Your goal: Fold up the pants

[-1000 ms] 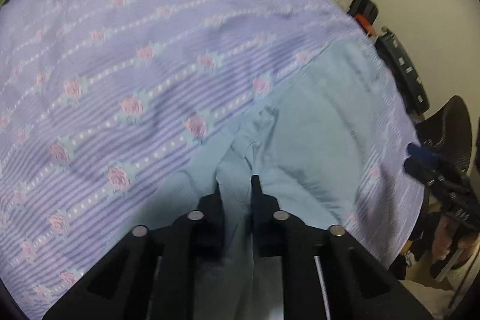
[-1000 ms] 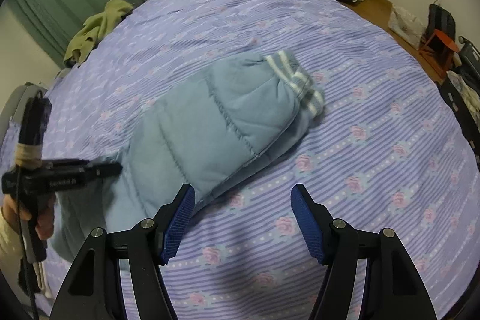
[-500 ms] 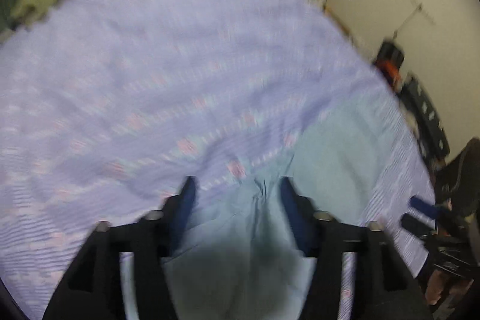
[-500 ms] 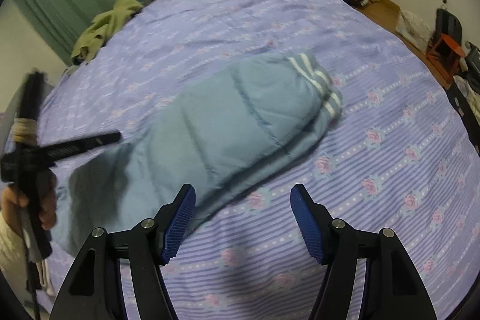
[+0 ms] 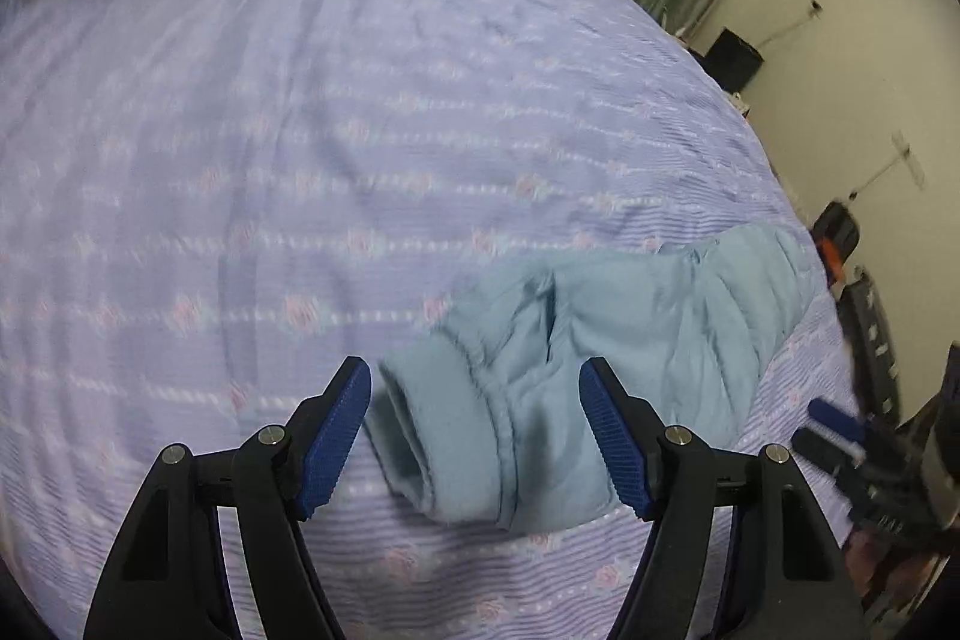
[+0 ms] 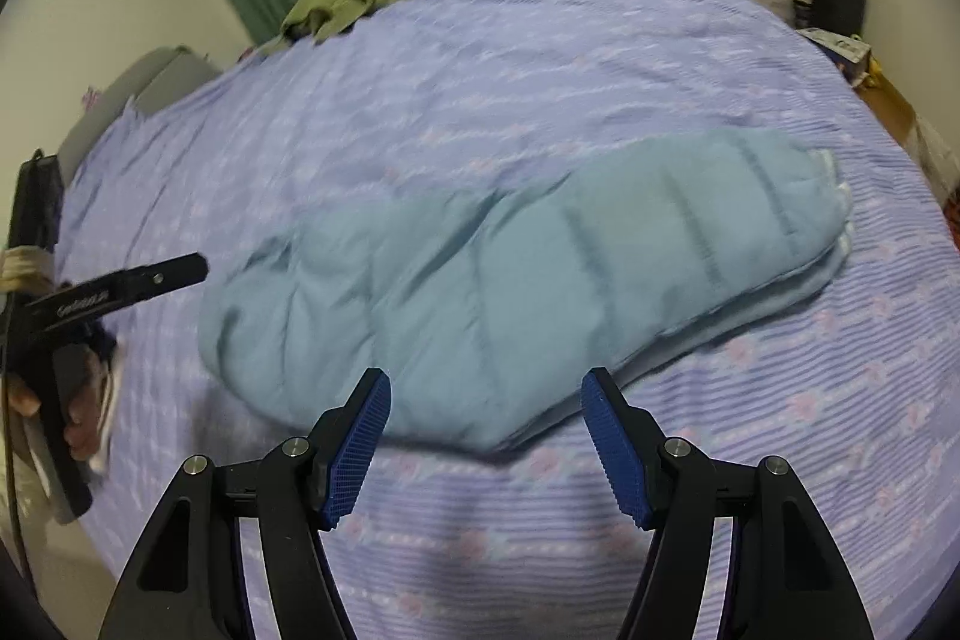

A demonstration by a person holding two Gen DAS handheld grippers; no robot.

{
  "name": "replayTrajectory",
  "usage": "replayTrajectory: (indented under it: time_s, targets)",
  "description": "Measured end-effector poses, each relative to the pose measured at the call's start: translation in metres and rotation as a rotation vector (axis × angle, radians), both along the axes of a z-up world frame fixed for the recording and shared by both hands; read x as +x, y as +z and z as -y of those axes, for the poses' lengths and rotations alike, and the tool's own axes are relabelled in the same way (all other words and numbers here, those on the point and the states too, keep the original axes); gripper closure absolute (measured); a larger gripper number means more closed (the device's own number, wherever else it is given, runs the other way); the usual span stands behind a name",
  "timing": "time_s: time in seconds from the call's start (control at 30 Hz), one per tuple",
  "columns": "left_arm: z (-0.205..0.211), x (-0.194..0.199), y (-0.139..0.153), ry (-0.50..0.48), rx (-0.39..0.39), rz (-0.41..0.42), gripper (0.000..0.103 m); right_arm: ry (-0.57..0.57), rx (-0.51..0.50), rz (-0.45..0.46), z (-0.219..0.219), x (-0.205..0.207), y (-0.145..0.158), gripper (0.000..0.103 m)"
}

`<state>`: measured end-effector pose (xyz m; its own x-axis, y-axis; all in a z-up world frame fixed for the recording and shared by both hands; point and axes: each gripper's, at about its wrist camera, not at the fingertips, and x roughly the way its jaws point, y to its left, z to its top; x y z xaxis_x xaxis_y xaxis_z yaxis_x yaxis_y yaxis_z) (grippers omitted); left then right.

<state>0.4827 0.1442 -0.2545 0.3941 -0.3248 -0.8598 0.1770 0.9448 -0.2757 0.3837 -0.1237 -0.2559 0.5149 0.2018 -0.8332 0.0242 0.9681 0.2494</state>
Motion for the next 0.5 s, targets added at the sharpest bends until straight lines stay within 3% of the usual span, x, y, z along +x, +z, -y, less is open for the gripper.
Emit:
replayTrajectory:
  time_s: [0.23,0.27,0.37,0.5]
  targets:
    - [0.001,-0.003,-0.046,0.067,-0.037,-0.066,0.036,-0.003,-0.026,-0.077,-0.003,-0.002,-0.025,0.036]
    - [0.000,-0.003,-0.049,0.075,-0.065,-0.074,0.049,-0.006,-0.024,-0.083,-0.003,-0.001,-0.027,0.036]
    - [-0.002,-0.003,-0.054,0.090,-0.135,-0.104,0.074,-0.004,-0.026,-0.093,-0.004,-0.002,-0.031,0.036]
    - [-0.001,-0.002,-0.035,0.105,-0.081,-0.031,0.077,0.009,-0.010,-0.095,-0.006,-0.002,-0.033,0.036]
